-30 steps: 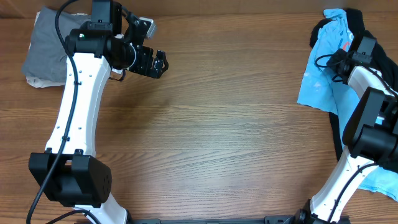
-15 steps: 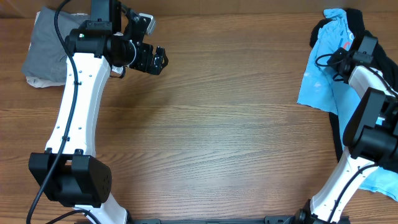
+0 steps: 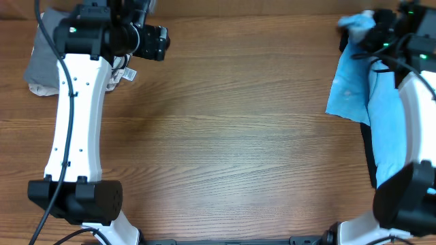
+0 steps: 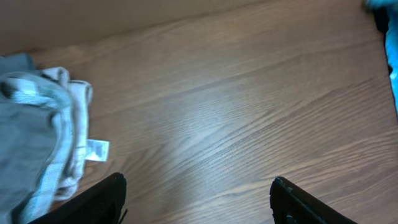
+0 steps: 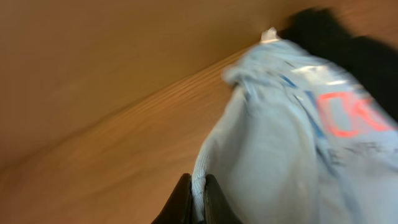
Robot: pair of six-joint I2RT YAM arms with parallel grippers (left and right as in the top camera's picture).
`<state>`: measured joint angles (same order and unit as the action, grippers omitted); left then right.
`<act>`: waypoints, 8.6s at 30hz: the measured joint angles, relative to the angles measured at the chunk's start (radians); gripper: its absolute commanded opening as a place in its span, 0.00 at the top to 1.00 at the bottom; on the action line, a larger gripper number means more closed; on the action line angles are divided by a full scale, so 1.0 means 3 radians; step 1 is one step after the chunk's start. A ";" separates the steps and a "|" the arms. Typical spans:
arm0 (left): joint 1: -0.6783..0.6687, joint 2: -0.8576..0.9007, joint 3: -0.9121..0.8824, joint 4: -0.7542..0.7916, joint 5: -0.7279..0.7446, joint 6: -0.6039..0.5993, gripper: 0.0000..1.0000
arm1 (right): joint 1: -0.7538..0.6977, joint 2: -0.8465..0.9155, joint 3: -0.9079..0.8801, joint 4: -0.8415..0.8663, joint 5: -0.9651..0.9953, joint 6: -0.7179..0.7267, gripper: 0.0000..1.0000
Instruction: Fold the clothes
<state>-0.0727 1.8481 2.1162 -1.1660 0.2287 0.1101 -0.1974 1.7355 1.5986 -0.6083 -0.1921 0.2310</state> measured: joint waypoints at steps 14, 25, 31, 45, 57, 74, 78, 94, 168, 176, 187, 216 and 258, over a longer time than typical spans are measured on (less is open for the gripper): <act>0.0219 0.0000 0.0767 -0.0779 -0.0458 -0.0126 0.17 | 0.2031 -0.0142 0.0000 -0.0567 -0.0272 0.0065 0.96; 0.0712 0.0000 0.0866 -0.0852 -0.0427 -0.0286 0.12 | 0.3126 -0.0142 0.0000 -0.0179 -0.0286 0.0205 0.96; 0.0819 0.0000 0.0866 -0.0861 -0.0413 -0.0285 0.11 | 0.3506 -0.0100 0.0000 0.0184 -0.0270 0.0249 0.96; 0.0969 0.0000 0.0866 -0.0904 -0.0401 -0.0284 0.09 | 0.3649 0.0295 0.0004 0.0688 -0.0299 0.0364 0.11; 0.0930 0.0000 0.0872 -0.1292 0.0334 0.0123 0.16 | 0.2354 -0.0532 0.0251 -0.1115 -0.0340 0.0365 0.00; -0.0435 -0.0098 0.0172 -0.1713 -0.0242 -0.0543 0.28 | 0.1184 -0.1719 0.0337 -0.3501 0.0505 0.0861 0.00; -0.0617 -0.0291 -0.0487 -0.1687 -0.0422 -0.0799 0.28 | 0.1184 -0.1851 0.0202 -0.3489 0.0752 0.1020 0.00; -0.0846 -0.0662 -0.2674 -0.0202 -0.0632 -0.1414 0.52 | 0.1184 -0.1898 -0.0921 -0.2880 0.0838 0.1127 0.00; -0.0821 -0.0655 -0.1714 -0.0404 -0.1442 -0.1325 0.96 | 0.1184 -0.1895 -0.1029 -0.2886 0.0581 0.1124 0.00; -0.0821 -0.0655 -0.1525 -0.0050 -0.1478 -0.1314 0.96 | 0.1242 -0.1896 -0.1405 -0.2983 0.0036 0.0918 0.08; -0.0821 -0.0655 -0.1522 0.0142 -0.1478 -0.1310 0.96 | 0.2305 -0.1881 -0.2574 -0.1999 -0.0228 0.1100 0.16; -0.0821 -0.0655 -0.1522 0.0139 -0.1495 -0.1300 0.96 | 0.2619 -0.1100 -0.3311 -0.0882 -0.0097 0.1872 0.96; -0.0581 -0.0937 -0.1358 -0.0245 -0.1556 -0.1151 0.96 | 0.1077 -0.0839 -0.1125 -0.1507 0.0665 0.0258 0.96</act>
<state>-0.2470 1.5669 1.7088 -1.2396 -0.2382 -0.2352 0.1257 1.4837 1.2610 -1.0603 0.0074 0.3084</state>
